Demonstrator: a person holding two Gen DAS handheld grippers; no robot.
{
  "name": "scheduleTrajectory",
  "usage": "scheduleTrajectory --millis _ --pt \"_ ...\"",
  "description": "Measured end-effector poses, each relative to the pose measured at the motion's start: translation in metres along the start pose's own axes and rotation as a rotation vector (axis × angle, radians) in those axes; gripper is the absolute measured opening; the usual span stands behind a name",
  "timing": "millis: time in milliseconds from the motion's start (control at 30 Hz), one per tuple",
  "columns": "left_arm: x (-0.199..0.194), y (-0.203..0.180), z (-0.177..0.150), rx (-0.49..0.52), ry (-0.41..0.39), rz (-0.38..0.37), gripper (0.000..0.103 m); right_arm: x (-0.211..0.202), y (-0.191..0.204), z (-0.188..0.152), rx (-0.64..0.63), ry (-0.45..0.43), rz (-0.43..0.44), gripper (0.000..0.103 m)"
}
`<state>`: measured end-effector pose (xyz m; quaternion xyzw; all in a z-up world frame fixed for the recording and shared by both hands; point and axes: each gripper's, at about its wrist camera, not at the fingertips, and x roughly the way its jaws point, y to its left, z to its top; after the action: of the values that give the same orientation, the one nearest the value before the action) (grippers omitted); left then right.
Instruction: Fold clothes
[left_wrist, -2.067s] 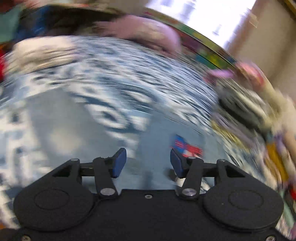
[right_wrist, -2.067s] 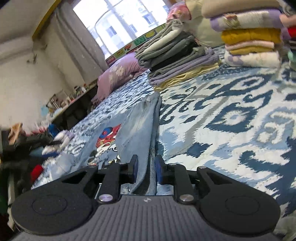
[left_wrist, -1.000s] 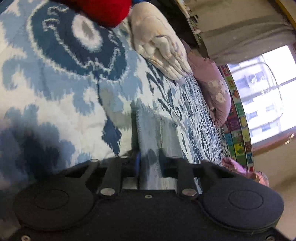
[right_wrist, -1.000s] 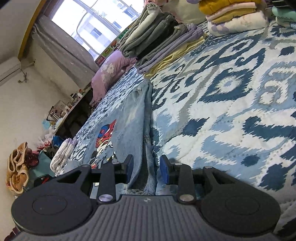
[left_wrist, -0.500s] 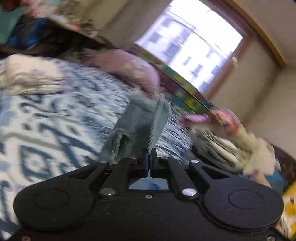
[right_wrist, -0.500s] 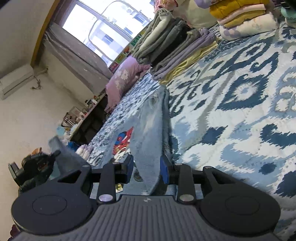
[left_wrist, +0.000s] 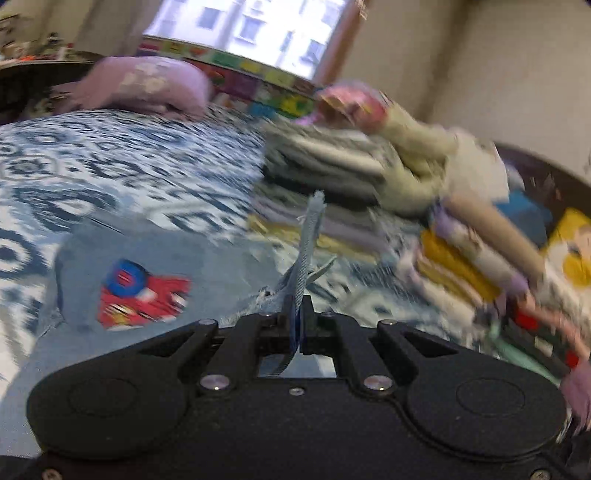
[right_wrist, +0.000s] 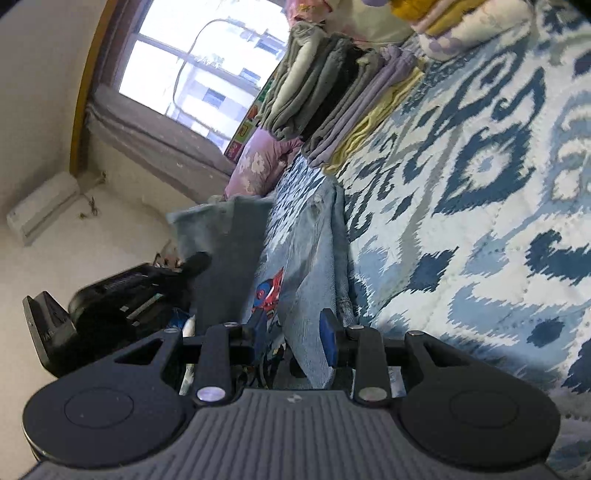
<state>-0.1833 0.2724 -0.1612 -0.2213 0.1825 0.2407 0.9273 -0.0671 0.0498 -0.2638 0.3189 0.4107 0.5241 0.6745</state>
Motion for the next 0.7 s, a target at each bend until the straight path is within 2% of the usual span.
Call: scheduleTrajectory --millis 167,233,300,333,467,500,700 --pt "0.019 -0.029 -0.024 0.089 0.049 -0.004 0.0 -0.002 -0.013 0.004 0.092 -0.029 0.021 0.034" --pt "0.03 -0.034 -0.033 0.124 0.1 -0.036 0.0 -0.003 -0.019 0.006 0.128 -0.039 0.023 0.034" --pt "0.038 -0.035 -0.038 0.147 0.181 -0.101 0.016 -0.001 -0.025 0.006 0.16 -0.043 0.021 0.034" --pt "0.036 -0.034 -0.039 0.153 0.196 -0.121 0.017 0.0 -0.028 0.006 0.176 -0.045 0.02 0.034" --pt "0.0 -0.01 -0.025 0.14 0.154 -0.139 0.018 0.007 -0.035 0.007 0.207 -0.039 -0.006 0.037" --pt "-0.01 -0.001 -0.02 0.131 0.134 -0.127 0.018 0.01 -0.037 0.008 0.21 -0.034 -0.016 0.038" --pt "-0.074 0.082 0.014 -0.018 0.035 0.057 0.018 0.022 -0.038 0.01 0.222 -0.01 -0.039 0.045"
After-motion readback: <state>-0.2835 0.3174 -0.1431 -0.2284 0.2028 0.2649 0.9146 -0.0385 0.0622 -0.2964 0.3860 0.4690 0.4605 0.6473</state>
